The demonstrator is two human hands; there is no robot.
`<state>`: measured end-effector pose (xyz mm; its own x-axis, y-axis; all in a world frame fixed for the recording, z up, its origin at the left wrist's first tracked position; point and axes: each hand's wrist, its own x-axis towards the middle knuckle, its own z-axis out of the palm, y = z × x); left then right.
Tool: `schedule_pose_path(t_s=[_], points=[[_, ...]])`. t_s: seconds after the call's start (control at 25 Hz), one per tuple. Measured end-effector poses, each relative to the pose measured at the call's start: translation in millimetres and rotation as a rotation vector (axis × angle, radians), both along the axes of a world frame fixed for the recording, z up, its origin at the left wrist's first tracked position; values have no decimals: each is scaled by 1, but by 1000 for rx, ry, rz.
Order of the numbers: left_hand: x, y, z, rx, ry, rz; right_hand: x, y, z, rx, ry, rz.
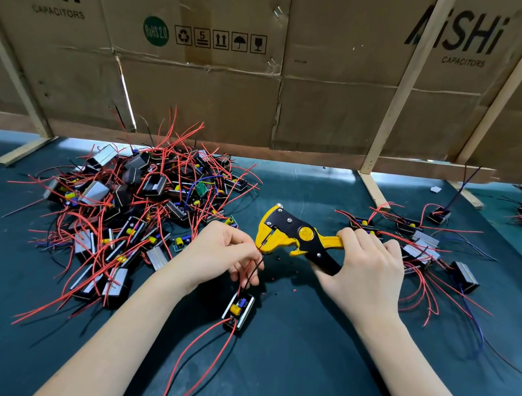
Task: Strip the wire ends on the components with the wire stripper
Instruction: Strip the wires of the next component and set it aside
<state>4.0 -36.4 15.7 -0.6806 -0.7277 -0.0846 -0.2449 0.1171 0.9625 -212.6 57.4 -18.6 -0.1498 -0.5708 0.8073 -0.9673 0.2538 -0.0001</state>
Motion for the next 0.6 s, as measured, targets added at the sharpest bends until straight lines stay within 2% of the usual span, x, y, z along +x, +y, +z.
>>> schedule_pose_path(t_s=[0.16, 0.4, 0.6], points=[[0, 0, 0, -2, -2, -10, 1, 1, 0, 39, -29, 19], [2, 1, 4, -23, 62, -56, 5, 6, 4, -11, -73, -27], [8, 0, 11, -10, 81, -105, 7, 1, -2, 111, -101, -42]])
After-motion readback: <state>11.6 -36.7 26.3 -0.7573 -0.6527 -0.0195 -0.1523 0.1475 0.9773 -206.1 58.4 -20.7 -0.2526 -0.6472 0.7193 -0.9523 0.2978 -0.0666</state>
